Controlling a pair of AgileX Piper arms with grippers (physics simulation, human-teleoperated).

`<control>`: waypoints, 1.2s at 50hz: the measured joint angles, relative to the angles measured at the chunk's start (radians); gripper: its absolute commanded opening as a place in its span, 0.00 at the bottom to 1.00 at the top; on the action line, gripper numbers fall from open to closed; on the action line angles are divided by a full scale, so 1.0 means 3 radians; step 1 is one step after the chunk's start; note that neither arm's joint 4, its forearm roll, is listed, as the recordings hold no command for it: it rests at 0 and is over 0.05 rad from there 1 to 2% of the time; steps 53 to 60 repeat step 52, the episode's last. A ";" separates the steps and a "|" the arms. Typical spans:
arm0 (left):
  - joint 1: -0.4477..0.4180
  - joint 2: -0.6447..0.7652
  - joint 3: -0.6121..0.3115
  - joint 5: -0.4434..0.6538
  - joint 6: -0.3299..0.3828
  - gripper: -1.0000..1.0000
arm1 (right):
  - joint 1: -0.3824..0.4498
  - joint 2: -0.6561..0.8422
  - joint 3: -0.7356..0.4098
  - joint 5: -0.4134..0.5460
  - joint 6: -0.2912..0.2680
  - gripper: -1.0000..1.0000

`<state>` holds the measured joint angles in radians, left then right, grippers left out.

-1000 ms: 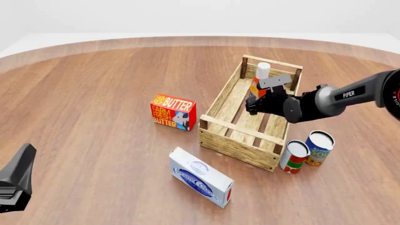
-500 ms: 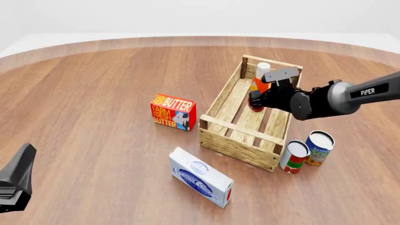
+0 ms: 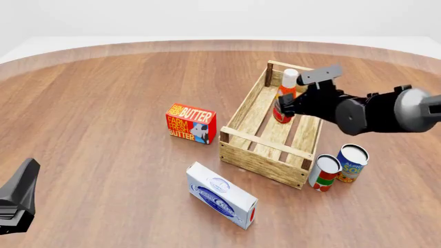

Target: Pick up the ketchup, and put it in the wooden tray.

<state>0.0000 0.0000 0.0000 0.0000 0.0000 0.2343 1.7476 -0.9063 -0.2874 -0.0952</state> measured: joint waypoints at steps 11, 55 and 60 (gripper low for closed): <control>0.0000 0.0000 0.0000 0.0000 0.0000 1.00 | 0.0054 -0.0322 0.0330 -0.0030 -0.0037 1.00; 0.0000 0.0000 0.0000 0.0000 0.0000 1.00 | 0.0010 -0.1576 0.1830 -0.0398 -0.0056 1.00; 0.0000 0.0000 0.0000 0.0000 0.0000 1.00 | 0.0010 -0.1576 0.1830 -0.0398 -0.0056 1.00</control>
